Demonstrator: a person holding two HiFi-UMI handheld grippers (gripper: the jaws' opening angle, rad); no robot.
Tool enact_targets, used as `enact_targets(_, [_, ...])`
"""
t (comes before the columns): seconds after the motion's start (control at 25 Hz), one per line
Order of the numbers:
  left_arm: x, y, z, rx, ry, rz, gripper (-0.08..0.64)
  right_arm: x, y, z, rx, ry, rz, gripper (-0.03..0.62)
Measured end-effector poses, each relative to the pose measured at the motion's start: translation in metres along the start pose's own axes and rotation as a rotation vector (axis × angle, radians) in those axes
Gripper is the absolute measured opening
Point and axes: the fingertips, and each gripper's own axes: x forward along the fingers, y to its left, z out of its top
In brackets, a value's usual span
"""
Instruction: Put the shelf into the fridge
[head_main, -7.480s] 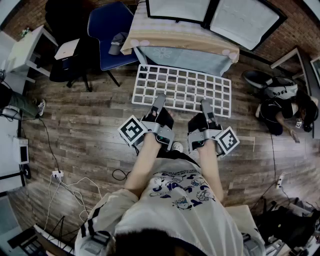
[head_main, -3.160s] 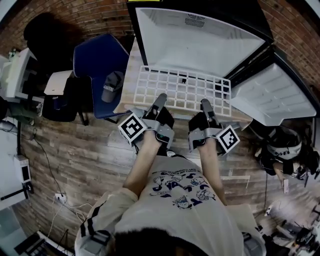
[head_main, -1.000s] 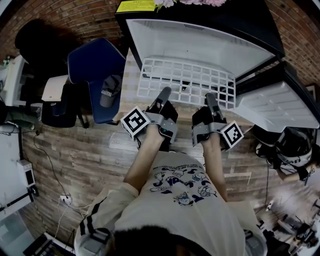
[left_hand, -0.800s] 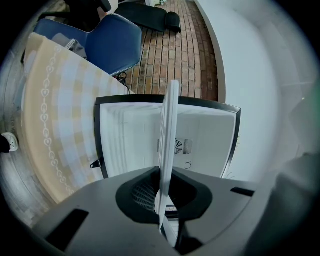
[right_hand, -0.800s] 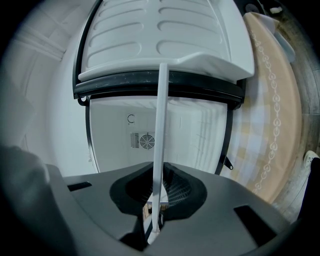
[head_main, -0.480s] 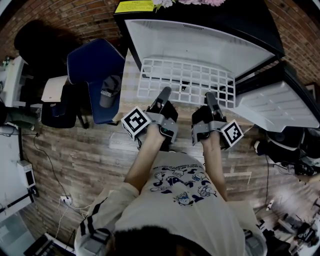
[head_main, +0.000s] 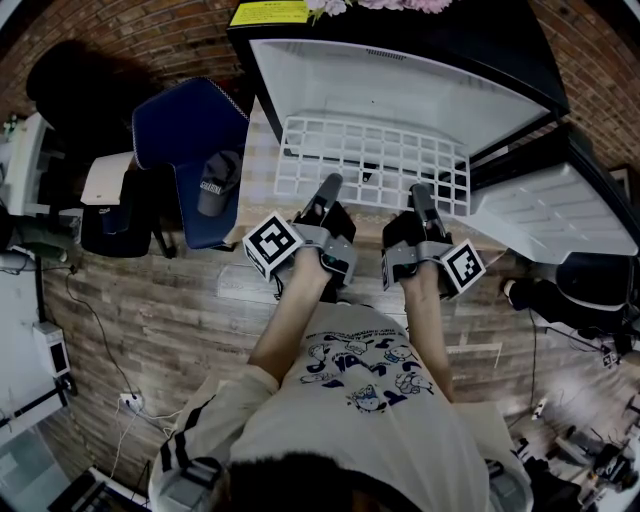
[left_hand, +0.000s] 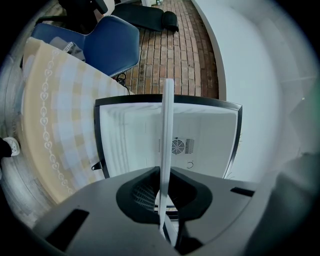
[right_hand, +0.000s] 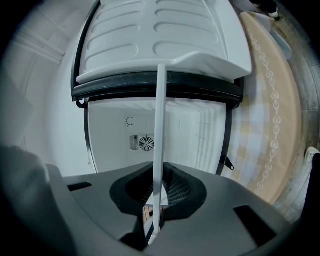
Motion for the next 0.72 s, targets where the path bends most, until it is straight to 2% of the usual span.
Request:
enact_targets(0.12, [-0.002,0.005,0.001,0.015,0.006,0.030,0.037,0.000,0.000,0.000,0.002,-0.004,0.004,0.049])
enact_targets(0.28, [0.004,0.003,0.006,-0.006,-0.001,0.013,0.037,0.004,0.001,-0.002,0.002,-0.002,0.010,0.049])
enact_targets(0.72, [0.012,0.009,0.012,0.011,0.003,0.033,0.037,0.013,-0.003,0.000,0.014,-0.009,-0.005,0.048])
